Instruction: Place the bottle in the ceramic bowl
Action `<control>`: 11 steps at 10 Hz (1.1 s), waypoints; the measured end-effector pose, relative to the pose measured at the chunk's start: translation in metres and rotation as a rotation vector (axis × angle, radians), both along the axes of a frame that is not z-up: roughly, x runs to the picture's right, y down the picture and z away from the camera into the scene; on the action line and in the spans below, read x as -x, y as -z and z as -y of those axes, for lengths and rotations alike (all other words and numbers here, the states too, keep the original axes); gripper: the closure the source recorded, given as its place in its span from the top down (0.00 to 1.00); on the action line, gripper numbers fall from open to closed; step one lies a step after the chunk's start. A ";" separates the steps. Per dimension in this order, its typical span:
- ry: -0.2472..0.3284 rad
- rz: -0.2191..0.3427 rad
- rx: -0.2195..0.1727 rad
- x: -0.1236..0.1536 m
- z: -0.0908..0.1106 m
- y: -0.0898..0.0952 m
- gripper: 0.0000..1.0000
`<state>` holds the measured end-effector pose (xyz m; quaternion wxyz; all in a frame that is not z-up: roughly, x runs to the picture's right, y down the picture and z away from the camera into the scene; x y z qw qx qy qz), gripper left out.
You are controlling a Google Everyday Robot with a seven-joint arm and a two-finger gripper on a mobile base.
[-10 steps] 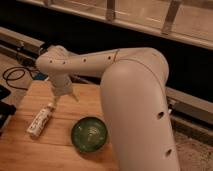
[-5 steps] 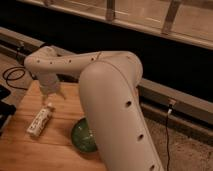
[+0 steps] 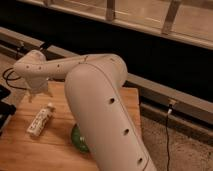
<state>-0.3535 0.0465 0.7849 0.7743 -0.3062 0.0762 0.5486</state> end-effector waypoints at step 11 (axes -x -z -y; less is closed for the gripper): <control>-0.010 -0.059 0.194 -0.013 -0.060 -0.040 0.65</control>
